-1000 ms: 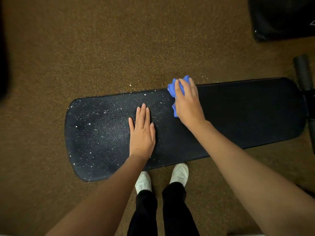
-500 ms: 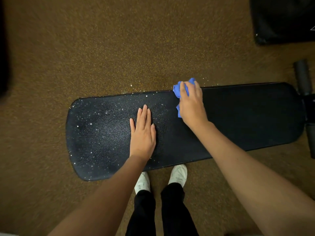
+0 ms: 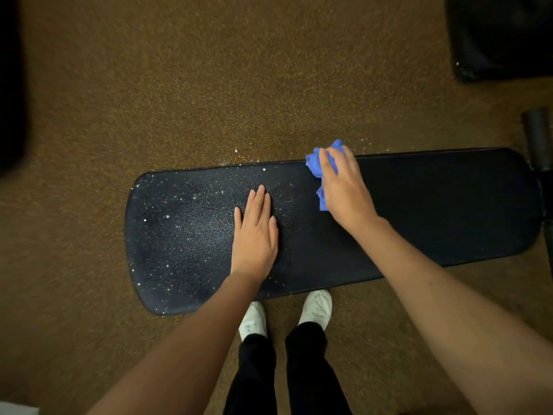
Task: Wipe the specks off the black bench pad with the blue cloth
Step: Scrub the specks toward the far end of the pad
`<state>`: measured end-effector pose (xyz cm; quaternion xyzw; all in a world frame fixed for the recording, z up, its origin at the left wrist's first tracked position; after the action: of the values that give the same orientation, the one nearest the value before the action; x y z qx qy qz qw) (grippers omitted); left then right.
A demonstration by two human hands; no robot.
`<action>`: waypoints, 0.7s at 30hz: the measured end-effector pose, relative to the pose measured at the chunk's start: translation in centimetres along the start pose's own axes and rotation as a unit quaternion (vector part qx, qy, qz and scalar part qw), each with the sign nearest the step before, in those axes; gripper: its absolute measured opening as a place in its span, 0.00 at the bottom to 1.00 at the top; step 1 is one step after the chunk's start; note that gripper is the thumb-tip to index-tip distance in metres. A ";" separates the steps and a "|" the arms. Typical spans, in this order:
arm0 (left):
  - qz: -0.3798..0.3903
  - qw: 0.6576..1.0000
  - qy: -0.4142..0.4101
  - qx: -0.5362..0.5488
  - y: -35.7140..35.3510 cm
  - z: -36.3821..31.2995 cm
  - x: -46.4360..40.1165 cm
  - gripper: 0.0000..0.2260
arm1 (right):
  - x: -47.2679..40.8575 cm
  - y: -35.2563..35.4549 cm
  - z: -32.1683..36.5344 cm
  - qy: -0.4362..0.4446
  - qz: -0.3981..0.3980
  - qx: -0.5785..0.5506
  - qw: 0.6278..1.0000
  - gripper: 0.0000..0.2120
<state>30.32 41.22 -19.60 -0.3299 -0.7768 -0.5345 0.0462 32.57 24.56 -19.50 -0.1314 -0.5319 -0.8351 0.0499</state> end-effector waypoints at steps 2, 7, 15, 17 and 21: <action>0.003 1.000 0.002 -0.002 0.0 0.0 0.0 0.29 | -0.4 -0.1 0.6 -0.020 -0.003 -0.010 1.000 0.34; 0.004 1.000 0.001 -0.002 -0.1 0.0 0.0 0.29 | -2.3 -1.4 4.8 -0.007 0.029 -0.020 0.999 0.36; -0.015 0.997 0.064 -0.031 -0.3 2.3 1.2 0.28 | 0.1 -0.9 3.7 0.081 -0.004 0.016 0.997 0.32; -0.010 0.997 0.063 -0.036 -0.4 2.5 1.2 0.28 | -0.1 0.0 1.4 -0.015 -0.042 -0.013 0.999 0.33; -0.011 0.998 0.056 -0.039 -0.4 2.5 1.2 0.28 | 0.1 -1.5 4.4 -0.016 -0.031 -0.017 0.999 0.39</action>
<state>29.89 43.79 -20.45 -0.2930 -0.7552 -0.5820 0.0711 32.86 29.16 -18.98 -0.1288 -0.5225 -0.8427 0.0136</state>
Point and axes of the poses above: each hand's wrist, its own x-axis away from the middle knuckle, its own y-axis out of the back of the hand, z = x × y, the point moved 10 cm from there along -x, towards the middle knuckle, and after that the axes turned 11 degrees about z, right-handed, at the moved point
